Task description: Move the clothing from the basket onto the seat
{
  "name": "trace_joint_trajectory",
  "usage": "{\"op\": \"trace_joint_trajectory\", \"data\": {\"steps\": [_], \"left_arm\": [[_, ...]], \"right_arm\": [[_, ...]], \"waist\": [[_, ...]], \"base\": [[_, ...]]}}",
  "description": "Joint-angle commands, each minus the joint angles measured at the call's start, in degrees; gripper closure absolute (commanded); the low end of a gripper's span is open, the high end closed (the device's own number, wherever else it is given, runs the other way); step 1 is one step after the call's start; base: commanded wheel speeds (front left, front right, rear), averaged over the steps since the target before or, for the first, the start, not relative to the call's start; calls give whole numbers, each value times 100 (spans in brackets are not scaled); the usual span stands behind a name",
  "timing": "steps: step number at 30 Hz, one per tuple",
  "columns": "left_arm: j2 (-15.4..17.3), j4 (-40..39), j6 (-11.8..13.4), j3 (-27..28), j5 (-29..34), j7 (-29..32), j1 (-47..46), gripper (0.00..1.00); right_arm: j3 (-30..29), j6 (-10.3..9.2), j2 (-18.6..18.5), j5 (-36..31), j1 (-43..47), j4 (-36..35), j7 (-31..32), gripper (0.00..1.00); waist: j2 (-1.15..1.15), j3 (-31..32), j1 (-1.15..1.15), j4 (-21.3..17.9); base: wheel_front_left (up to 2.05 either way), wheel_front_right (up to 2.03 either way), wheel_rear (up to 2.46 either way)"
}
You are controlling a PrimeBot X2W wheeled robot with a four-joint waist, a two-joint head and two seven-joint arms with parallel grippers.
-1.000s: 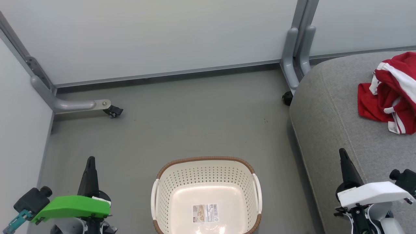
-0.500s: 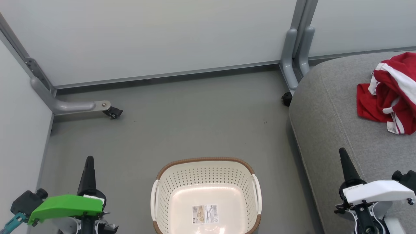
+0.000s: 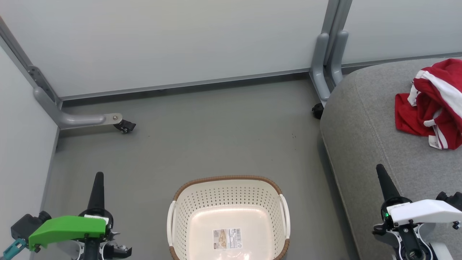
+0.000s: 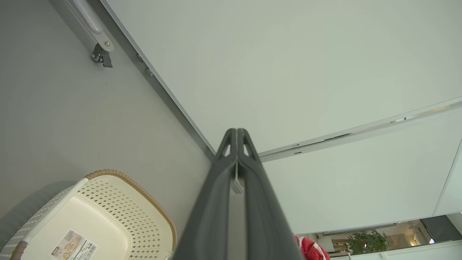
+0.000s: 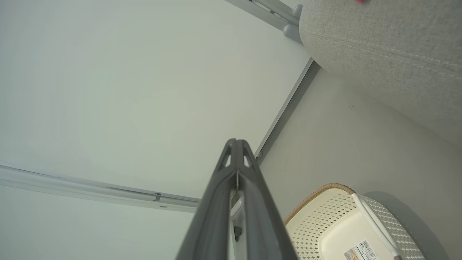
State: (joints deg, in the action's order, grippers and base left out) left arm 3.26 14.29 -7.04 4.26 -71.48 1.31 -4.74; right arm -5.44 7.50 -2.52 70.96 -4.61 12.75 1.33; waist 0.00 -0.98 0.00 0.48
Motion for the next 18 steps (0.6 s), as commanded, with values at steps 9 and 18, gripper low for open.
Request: {"op": "trace_joint_trajectory", "data": {"steps": [9, 18], "left_arm": [[0, -45, -30, 82, -556, 141, -159, 100], [-11, -40, -39, 126, -980, 253, -155, 100]], "right_arm": [[-45, -1, -40, 569, -128, 17, 137, 100], [-65, -1, -44, 1002, -137, 49, 249, 100]], "waist": [[0, 16, 0, -10], [0, 32, 0, -19]], "base": [[0, 0, 0], [0, 0, 0]]}}
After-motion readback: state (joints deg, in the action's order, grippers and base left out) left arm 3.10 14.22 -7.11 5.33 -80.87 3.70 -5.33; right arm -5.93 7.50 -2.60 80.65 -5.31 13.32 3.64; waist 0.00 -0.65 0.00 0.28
